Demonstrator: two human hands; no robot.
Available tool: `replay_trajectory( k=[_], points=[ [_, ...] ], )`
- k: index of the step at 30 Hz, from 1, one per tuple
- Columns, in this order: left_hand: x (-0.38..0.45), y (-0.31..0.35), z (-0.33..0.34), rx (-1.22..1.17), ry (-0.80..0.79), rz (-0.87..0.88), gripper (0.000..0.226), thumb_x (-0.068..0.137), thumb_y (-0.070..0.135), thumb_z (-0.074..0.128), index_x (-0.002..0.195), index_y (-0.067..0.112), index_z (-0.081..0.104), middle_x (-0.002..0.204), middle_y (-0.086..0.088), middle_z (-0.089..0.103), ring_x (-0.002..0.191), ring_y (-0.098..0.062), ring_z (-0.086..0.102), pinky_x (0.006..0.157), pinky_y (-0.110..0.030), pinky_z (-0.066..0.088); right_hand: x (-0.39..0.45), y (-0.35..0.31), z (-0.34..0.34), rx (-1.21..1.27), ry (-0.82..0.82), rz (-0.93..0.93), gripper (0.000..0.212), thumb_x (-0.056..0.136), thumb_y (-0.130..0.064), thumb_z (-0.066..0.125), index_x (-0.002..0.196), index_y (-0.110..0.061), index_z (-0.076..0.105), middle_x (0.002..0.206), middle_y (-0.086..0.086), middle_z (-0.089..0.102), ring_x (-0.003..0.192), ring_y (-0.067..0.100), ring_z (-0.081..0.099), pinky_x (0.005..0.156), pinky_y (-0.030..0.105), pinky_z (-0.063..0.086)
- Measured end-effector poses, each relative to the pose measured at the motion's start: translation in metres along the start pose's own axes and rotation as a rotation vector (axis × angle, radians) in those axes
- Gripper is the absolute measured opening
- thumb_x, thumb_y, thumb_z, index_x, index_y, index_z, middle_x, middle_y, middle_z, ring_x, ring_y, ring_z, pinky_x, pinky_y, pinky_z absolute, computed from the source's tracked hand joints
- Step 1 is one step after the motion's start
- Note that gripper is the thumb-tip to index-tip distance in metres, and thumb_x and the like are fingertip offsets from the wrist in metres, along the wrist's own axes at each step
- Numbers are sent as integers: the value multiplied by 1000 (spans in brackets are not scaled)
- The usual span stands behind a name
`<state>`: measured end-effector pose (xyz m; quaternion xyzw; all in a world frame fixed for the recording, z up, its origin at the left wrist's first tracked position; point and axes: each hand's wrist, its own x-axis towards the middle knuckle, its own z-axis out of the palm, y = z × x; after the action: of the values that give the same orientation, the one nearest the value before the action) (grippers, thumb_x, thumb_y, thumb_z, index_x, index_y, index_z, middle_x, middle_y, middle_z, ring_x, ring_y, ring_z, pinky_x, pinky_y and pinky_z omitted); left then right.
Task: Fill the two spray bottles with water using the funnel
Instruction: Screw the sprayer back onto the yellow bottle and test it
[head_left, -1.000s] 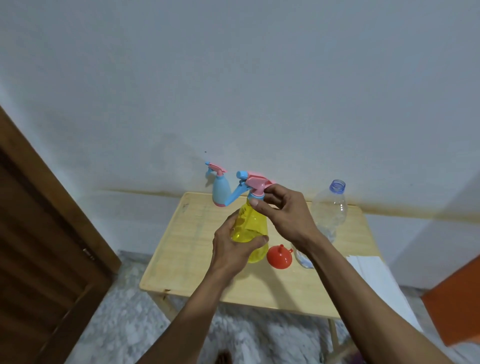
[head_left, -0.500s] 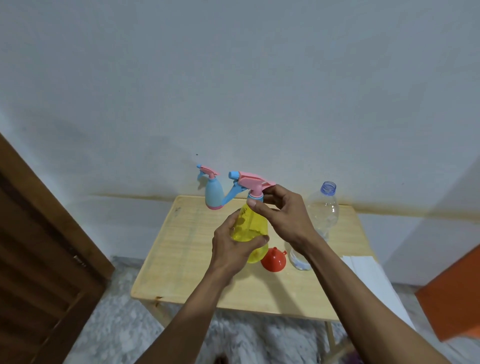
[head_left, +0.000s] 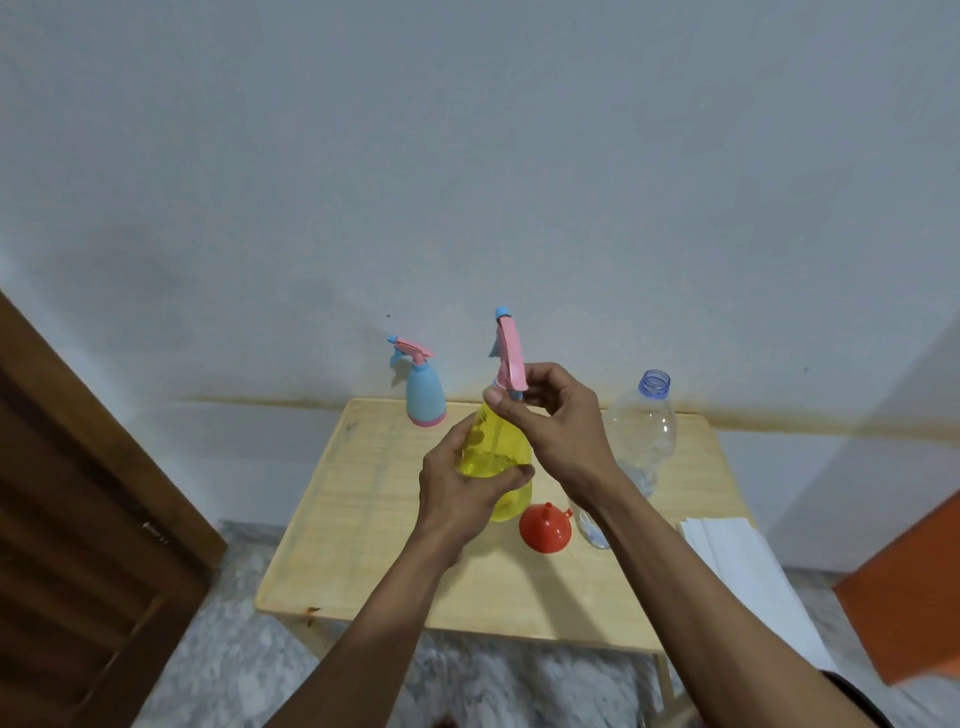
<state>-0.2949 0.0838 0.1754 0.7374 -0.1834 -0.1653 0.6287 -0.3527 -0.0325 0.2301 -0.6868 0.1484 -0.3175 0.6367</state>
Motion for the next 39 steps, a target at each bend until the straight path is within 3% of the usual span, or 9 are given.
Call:
replay_trajectory(
  k=[6,13,16,22,25,28,31,34,39],
  points=[
    [3,4,0,-40,-3,8,93,47,48,92,133,42,59,120,11,71,116,-15,65,95,-47,58,-1,2,7,38,33,16,25,85,-21,81,109,-18,75,99,-6,77,94,4,70,82,19,54],
    [7,11,-2,-72,-36,11,73,55,33,92,124,35,66,108,9,76,105,-13,71,90,-46,60,0,4,12,118,-2,57,18,92,-28,73,109,-22,75,105,-1,76,105,17,69,92,34,56],
    [8,13,-2,-80,-44,19,80,51,38,91,127,38,64,111,11,75,108,-13,70,89,-41,61,3,5,11,101,14,56,23,89,-32,76,110,-22,74,105,-4,75,103,12,67,90,30,54],
    [9,14,-4,-84,-70,22,64,67,10,91,121,35,67,101,17,75,95,0,71,74,-20,57,6,2,6,151,-37,54,38,80,-33,83,113,-17,73,102,-1,76,99,14,70,90,35,58],
    [9,15,-5,-87,-77,0,62,68,13,92,120,35,67,101,17,75,94,-1,71,72,-21,57,7,2,3,173,-94,70,37,80,-35,79,114,-21,74,105,5,76,98,22,72,90,44,59],
    [9,13,-6,-85,-78,-22,61,67,14,92,118,36,68,97,16,75,94,-4,71,70,-21,56,12,5,2,105,-58,37,26,80,-24,84,105,-23,75,110,5,76,110,27,69,97,56,55],
    [8,14,-8,-93,-90,-20,64,67,16,92,118,41,64,99,20,70,92,3,67,66,-16,53,14,4,-3,94,-72,16,28,83,-12,81,107,-23,73,114,2,75,120,21,65,102,53,53],
    [10,11,-10,-93,-86,-43,66,62,23,95,119,37,66,107,15,70,101,-4,67,75,-26,58,14,-2,-3,84,-117,8,31,84,-11,80,110,-25,73,114,-2,76,116,16,67,99,47,53],
    [9,12,-12,-97,-58,-55,78,47,40,95,119,34,67,118,6,71,114,-18,66,92,-49,59,18,-8,-3,-45,-174,-10,30,85,-27,80,114,-22,75,114,-6,76,116,14,65,108,60,43]
  ],
)
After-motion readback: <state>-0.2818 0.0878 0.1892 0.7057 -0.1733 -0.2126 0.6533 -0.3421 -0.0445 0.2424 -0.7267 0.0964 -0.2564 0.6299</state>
